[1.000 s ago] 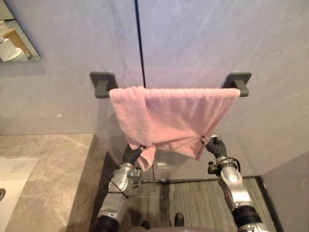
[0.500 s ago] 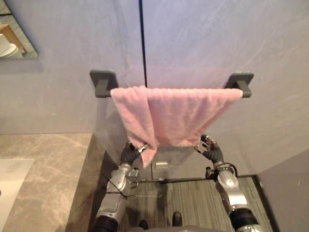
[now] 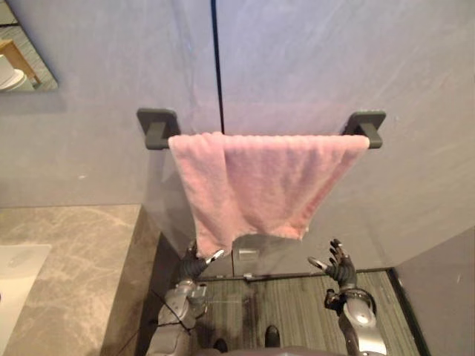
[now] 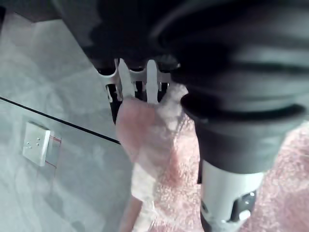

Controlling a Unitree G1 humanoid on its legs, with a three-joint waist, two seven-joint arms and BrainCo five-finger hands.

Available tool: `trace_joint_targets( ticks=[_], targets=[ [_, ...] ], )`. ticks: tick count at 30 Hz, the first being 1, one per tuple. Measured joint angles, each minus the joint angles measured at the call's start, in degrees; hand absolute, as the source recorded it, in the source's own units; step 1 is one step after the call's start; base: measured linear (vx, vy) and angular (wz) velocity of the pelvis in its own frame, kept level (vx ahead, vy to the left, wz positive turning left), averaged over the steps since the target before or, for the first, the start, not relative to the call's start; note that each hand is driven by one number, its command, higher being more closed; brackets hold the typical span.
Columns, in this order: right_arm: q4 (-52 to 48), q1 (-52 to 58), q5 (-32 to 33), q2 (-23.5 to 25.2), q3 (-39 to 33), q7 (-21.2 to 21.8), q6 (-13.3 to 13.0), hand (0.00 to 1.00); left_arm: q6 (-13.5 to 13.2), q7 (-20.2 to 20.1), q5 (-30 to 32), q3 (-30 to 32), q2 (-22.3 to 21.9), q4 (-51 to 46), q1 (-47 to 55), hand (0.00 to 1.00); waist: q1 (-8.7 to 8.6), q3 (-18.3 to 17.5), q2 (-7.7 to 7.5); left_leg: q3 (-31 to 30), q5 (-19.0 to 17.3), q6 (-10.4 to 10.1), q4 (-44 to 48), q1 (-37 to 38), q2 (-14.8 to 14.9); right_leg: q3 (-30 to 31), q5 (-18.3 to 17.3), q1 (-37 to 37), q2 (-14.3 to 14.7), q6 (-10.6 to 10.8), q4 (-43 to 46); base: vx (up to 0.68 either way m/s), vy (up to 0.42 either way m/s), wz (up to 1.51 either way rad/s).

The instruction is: Organize washtable

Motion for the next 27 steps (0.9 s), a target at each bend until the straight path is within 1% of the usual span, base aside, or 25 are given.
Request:
trace_joint_targets(
  ticks=[3, 4, 5, 6, 8, 9, 11, 12, 14, 15, 16, 19, 20, 21, 22, 23, 24, 26, 27],
  targets=[
    [-0.2, 0.6, 0.0, 1.3, -4.3, -1.8, 0.2, 0.0, 0.0, 0.6, 0.0, 3.0, -0.1, -0.2, 0.4, 0.0, -0.07, 0.0, 0.03, 0.4, 0.0, 0.0, 0.1, 0.0, 0.1, 0.1, 0.0, 0.0, 0.1, 0.0, 0.0, 0.0, 0.0, -0.01],
    [-2.4, 1.1, 0.0, 1.8, -7.2, -2.7, 0.9, 0.0, 0.1, 1.5, 0.0, 4.9, -0.2, -1.2, 0.8, 0.0, -0.15, 0.1, 0.17, 0.5, 0.0, 0.0, 0.2, 0.0, 0.2, 0.2, 0.0, 0.0, 0.1, 0.0, 0.0, -0.01, 0.003, -0.03],
    [-4.4, 1.8, 0.0, 2.0, -8.5, -3.1, 1.2, 0.0, 0.1, 1.7, 0.0, 5.7, -0.6, -2.3, 1.1, 0.0, -0.09, 0.1, 0.27, 0.6, -0.1, 0.0, 0.2, 0.0, 0.2, 0.2, 0.0, 0.0, 0.1, 0.0, 0.0, -0.02, 0.008, -0.03],
    [-8.3, 2.8, 0.0, 2.5, -10.9, -3.6, 1.4, 0.0, 0.2, 2.1, 0.0, 7.4, -1.5, -4.9, 1.9, 0.0, -0.05, 0.2, 0.49, 0.7, -0.1, 0.1, 0.2, 0.0, 0.2, 0.3, 0.0, 0.0, 0.1, 0.0, 0.0, -0.02, 0.014, -0.03],
    [-18.4, 4.1, -0.1, 2.8, -17.0, -5.7, 1.9, 0.0, 0.2, 3.6, 0.0, 10.6, -3.3, -13.7, 4.3, 0.0, 0.02, 0.2, 0.7, 1.1, -0.2, 0.2, 0.5, 0.4, 0.2, 0.6, -0.1, 0.3, 0.1, 0.0, 0.1, -0.01, 0.02, -0.07],
    [-21.2, 4.1, -0.2, 2.8, -18.6, -6.3, 1.9, 0.0, 0.1, 3.9, 0.0, 11.3, -3.6, -16.2, 4.8, 0.0, 0.0, 0.2, 0.7, 1.2, -0.3, 0.3, 0.6, 0.4, 0.2, 0.6, -0.1, 0.4, 0.1, -0.1, 0.1, -0.01, 0.017, -0.1],
    [-32.0, 3.8, -2.1, 3.1, -23.4, -9.1, 1.9, 0.0, -0.4, 5.5, 0.3, 13.7, -4.3, -25.9, 5.8, 0.0, 0.04, 0.2, 0.72, 2.2, -0.4, 0.3, 0.6, 0.8, 0.3, 1.3, 0.0, 0.6, 0.3, -0.1, 0.2, -0.02, 0.016, -0.13],
    [-34.3, 3.7, -2.6, 3.1, -24.2, -9.9, 1.9, 0.0, -0.5, 6.3, 0.7, 14.3, -4.5, -28.2, 5.9, 0.0, 0.06, 0.2, 0.72, 2.4, -0.5, 0.2, 0.6, 1.1, 0.4, 1.5, 0.0, 0.8, 0.3, -0.1, 0.2, -0.02, 0.016, -0.12],
    [-41.5, 2.5, -4.4, 3.4, -25.5, -12.5, 1.6, 0.0, -2.1, 9.1, 1.9, 16.3, -4.6, -36.3, 5.9, 0.0, -0.16, 0.1, 0.8, 2.6, -1.1, 0.2, 0.8, 2.4, 0.5, 1.8, -0.4, 2.0, 0.5, -0.1, 0.1, -0.04, 0.02, -0.1],
    [-42.9, 2.1, -4.6, 3.4, -25.6, -13.0, 1.5, 0.0, -2.6, 9.5, 2.3, 16.6, -4.6, -37.9, 5.7, 0.0, -0.2, 0.1, 0.84, 2.7, -1.1, 0.2, 0.9, 2.4, 0.5, 1.8, -0.5, 2.1, 0.5, -0.1, 0.1, -0.05, 0.018, -0.06],
    [-45.4, 1.1, -4.6, 3.4, -25.6, -13.6, 0.6, 0.0, -3.4, 10.4, 2.9, 16.9, -4.6, -41.2, 5.2, 0.0, -0.19, 0.0, 0.89, 3.0, -1.2, 0.2, 0.9, 2.4, 0.5, 1.8, -0.7, 2.1, 0.5, -0.1, 0.0, -0.04, 0.009, -0.02],
    [-49.3, -2.6, -4.5, 3.2, -24.8, -13.3, -1.1, 0.0, -5.6, 11.5, 3.2, 18.8, -4.4, -46.8, 3.2, 0.0, -0.16, -0.2, 1.16, 3.0, -1.2, 0.2, 1.2, 2.3, 0.5, 1.7, -0.7, 2.0, 0.5, -0.1, 0.0, -0.02, 0.006, 0.0],
    [-50.0, -3.9, -4.4, 2.7, -23.7, -12.9, -2.3, 0.0, -6.3, 11.6, 3.1, 18.9, -4.2, -47.9, 2.2, 0.0, -0.15, -0.4, 1.43, 2.9, -1.3, 0.2, 1.4, 2.2, 0.5, 1.7, -0.7, 2.0, 0.5, -0.1, 0.0, -0.03, 0.011, 0.02],
    [-51.6, -5.9, -4.3, 1.0, -21.0, -12.1, -2.9, 0.0, -7.3, 11.6, 3.1, 18.7, -3.4, -49.6, 0.4, 0.0, -0.08, -0.7, 1.97, 2.9, -1.5, 0.2, 1.8, 2.2, 0.5, 1.7, -0.7, 2.1, 0.5, -0.1, 0.0, 0.0, 0.0, 0.0],
    [-52.1, -6.8, -4.2, 0.1, -19.4, -11.7, -3.2, 0.0, -7.7, 11.5, 3.0, 18.5, -2.8, -50.2, -0.4, 0.0, -0.06, -0.9, 2.2, 2.9, -1.5, 0.2, 1.8, 2.2, 0.5, 1.7, -0.6, 2.1, 0.5, -0.2, 0.0, 0.0, 0.0, 0.0],
    [-53.1, -9.1, -3.9, -2.0, -15.1, -10.3, -4.0, 0.0, -8.3, 11.4, 2.5, 17.1, -1.3, -52.0, -2.5, 0.0, -0.05, -1.1, 2.59, 2.8, -1.5, 0.2, 1.9, 2.2, 0.5, 1.7, -0.5, 2.1, 0.5, -0.3, 0.0, 0.0, 0.0, 0.0],
    [-53.5, -9.6, -3.6, -2.6, -13.8, -9.9, -4.3, 0.0, -8.4, 11.4, 2.4, 16.4, -0.9, -52.5, -3.1, 0.0, -0.03, -1.2, 2.67, 2.8, -1.5, 0.2, 1.9, 2.1, 0.5, 1.6, -0.5, 2.1, 0.5, -0.3, 0.0, -0.03, 0.008, 0.03],
    [-56.1, -12.9, -1.3, -5.5, -5.7, -5.8, -6.5, 0.0, -9.8, 10.1, 1.6, 10.1, 1.7, -55.0, -6.8, 0.0, 0.07, -1.3, 2.91, 2.4, -1.5, 0.2, 2.1, 2.2, 0.5, 1.5, -0.5, 2.1, 0.5, -0.4, 0.0, -0.03, 0.005, 0.04],
    [-56.3, -13.7, -0.4, -6.0, -3.6, -4.7, -7.3, 0.0, -10.2, 9.5, 1.1, 8.3, 2.1, -55.4, -7.8, 0.0, 0.1, -1.4, 2.89, 2.4, -1.5, 0.2, 2.2, 2.2, 0.5, 1.4, -0.5, 2.1, 0.5, -0.4, 0.0, -0.03, 0.006, 0.02]
  ],
)
